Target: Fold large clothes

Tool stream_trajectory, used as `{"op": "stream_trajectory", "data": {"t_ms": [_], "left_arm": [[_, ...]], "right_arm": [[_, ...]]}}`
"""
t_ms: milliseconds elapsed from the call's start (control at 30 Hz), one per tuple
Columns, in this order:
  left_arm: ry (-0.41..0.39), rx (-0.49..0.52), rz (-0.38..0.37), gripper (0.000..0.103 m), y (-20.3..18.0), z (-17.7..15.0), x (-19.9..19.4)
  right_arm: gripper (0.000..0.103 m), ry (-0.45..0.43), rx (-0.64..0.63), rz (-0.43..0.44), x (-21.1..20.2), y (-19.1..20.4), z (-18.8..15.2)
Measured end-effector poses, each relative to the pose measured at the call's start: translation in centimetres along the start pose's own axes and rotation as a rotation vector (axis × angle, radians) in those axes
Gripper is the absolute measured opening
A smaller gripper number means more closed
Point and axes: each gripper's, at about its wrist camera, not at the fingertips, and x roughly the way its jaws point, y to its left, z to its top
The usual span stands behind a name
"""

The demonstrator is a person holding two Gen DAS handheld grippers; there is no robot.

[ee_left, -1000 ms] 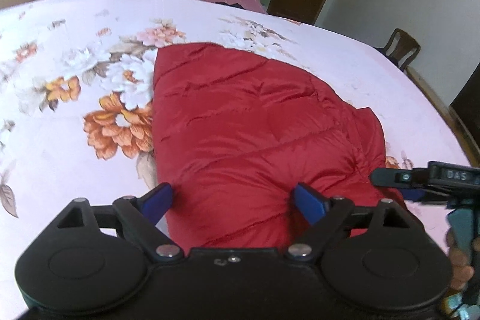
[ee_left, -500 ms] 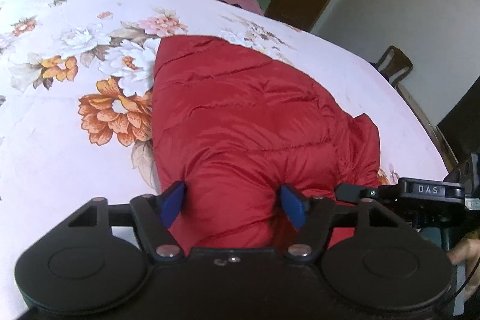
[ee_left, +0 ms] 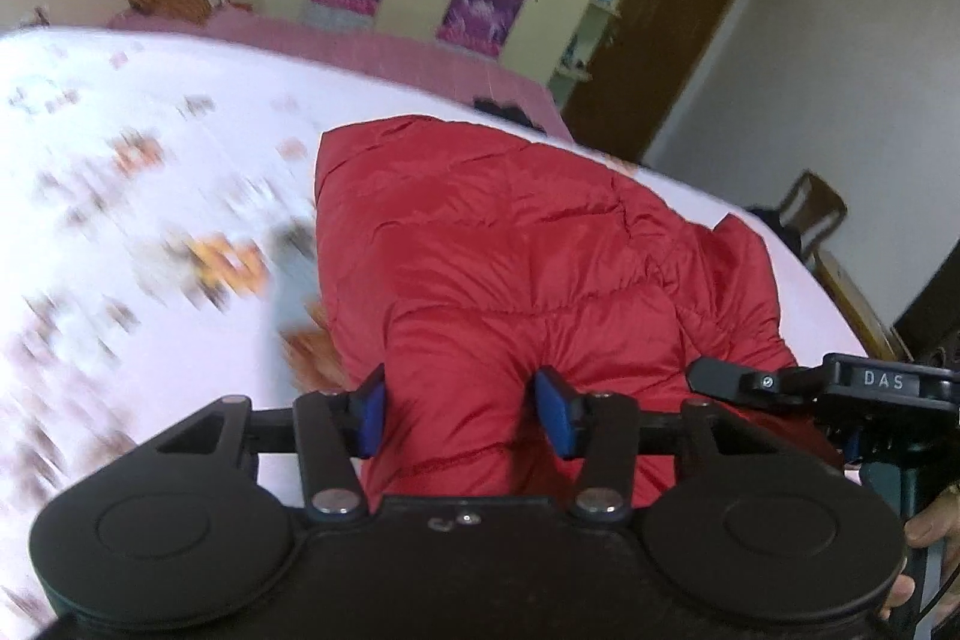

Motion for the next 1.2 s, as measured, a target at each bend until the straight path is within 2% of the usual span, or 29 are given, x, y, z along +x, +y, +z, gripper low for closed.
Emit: {"op": "stream_trajectory", "data": {"t_ms": [200, 467, 567, 733, 900, 933, 1033, 1200], "left_arm": [[-0.052, 0.013, 0.021, 0.048, 8.9, 4.9, -1.9], [-0.034, 0.048, 0.03, 0.048, 23.3, 11.6, -1.4], [-0.042, 0.049, 0.054, 0.048, 27.1, 13.3, -0.6], [-0.072, 0.092, 0.106, 0.048, 30.9, 14.7, 0.5], [-0.052, 0.179, 0.168, 0.045, 32.7, 13.4, 2.9], [-0.046, 0.197, 0.163, 0.045, 33.0, 12.9, 3.0], [-0.047, 0.241, 0.162, 0.045, 32.5, 12.2, 3.1], [-0.044, 0.23, 0.145, 0.045, 33.1, 12.9, 2.7]], "right_arm": [[0.033, -0.014, -0.025, 0.033, 9.1, 6.8, 0.2], [0.033, -0.023, 0.011, 0.021, 23.6, 13.8, -1.4], [0.033, -0.019, 0.0, 0.019, 28.5, 15.3, -1.3], [0.033, 0.002, -0.004, 0.017, 35.2, 16.1, -1.2], [0.033, 0.034, 0.027, -0.031, 38.9, 14.2, -2.2], [0.037, 0.033, 0.042, -0.032, 39.1, 13.6, -2.3], [0.048, 0.039, 0.065, -0.067, 38.8, 12.6, -2.1], [0.056, -0.005, 0.043, -0.132, 36.4, 13.0, -1.9]]}}
